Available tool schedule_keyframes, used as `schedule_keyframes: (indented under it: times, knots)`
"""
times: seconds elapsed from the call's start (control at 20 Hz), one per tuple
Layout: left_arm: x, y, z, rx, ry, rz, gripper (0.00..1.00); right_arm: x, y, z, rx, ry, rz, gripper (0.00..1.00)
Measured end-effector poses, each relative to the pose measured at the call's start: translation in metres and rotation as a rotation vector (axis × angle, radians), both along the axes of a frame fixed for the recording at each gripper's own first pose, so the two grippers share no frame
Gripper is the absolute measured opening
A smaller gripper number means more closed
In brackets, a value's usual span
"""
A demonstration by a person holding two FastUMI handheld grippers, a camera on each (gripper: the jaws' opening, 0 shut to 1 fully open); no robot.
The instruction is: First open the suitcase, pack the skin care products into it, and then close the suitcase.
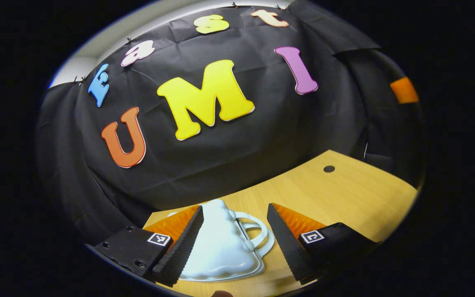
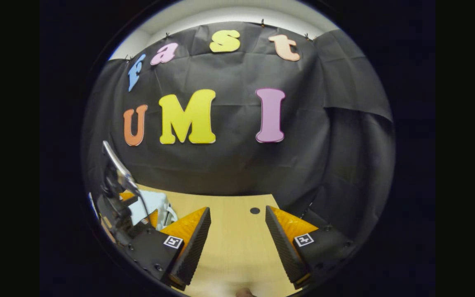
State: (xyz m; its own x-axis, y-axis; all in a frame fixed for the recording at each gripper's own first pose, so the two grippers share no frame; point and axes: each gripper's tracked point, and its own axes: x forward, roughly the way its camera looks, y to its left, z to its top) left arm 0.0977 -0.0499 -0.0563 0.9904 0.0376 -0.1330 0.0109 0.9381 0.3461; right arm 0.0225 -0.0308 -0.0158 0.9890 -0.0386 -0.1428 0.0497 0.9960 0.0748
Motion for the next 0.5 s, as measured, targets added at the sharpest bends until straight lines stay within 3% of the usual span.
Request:
schedule_keyframes:
  times: [0.2,0.5]
  knots:
    - [-0.046,0.042,0.040,-0.176,-0.020,0.025,0.98,-0.015,0.038,0.016,-0.032,-0.045,0.018,0.79]
    - [-0.074,0.119,0.067,-0.315,-0.051,0.101,0.99,-0.027,0.092,0.023,-0.047,-0.056,0.018,0.79]
